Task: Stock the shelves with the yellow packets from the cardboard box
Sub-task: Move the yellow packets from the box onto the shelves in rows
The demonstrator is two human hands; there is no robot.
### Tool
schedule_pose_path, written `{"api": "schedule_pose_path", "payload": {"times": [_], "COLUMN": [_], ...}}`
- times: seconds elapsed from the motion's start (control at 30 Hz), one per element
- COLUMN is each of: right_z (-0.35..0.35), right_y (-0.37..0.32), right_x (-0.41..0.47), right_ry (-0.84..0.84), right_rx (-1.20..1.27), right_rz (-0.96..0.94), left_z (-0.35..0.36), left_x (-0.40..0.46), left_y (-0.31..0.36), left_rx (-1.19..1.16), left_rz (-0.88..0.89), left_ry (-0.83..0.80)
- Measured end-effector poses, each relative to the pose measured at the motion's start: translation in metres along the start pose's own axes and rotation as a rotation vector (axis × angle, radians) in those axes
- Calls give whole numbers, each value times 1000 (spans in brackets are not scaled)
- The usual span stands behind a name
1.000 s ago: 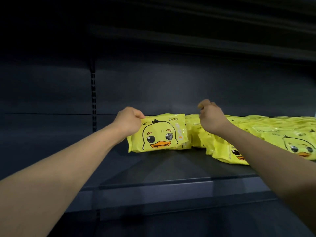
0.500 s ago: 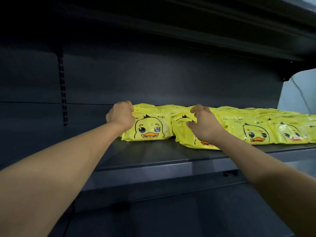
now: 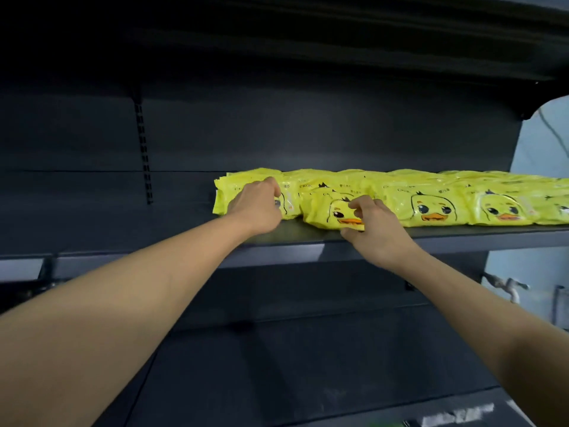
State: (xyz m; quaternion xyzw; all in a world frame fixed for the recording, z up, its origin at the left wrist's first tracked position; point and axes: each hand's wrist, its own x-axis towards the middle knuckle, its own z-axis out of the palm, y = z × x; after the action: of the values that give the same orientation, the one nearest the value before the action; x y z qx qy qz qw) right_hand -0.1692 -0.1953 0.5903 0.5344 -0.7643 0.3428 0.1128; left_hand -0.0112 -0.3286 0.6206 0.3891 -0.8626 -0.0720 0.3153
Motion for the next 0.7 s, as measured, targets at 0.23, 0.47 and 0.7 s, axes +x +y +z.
{"api": "schedule_pose_path", "payload": {"times": [0.23,0.47,0.7], "right_z": [-1,40,93], "right_y": [37,82,119], "right_x": [-69,-134,-195], "right_ry": [-214,-530,-764], "right_rx": [-10,-53,-19], "right_rz": [-37,30,117], "left_z": [43,98,155], "left_x": [-88,-170,-223], "left_y": [51,54,13], "left_rx": [76,184,214], "left_rz": [86,65,-76], "left_ry": [-100,-324,-698]}}
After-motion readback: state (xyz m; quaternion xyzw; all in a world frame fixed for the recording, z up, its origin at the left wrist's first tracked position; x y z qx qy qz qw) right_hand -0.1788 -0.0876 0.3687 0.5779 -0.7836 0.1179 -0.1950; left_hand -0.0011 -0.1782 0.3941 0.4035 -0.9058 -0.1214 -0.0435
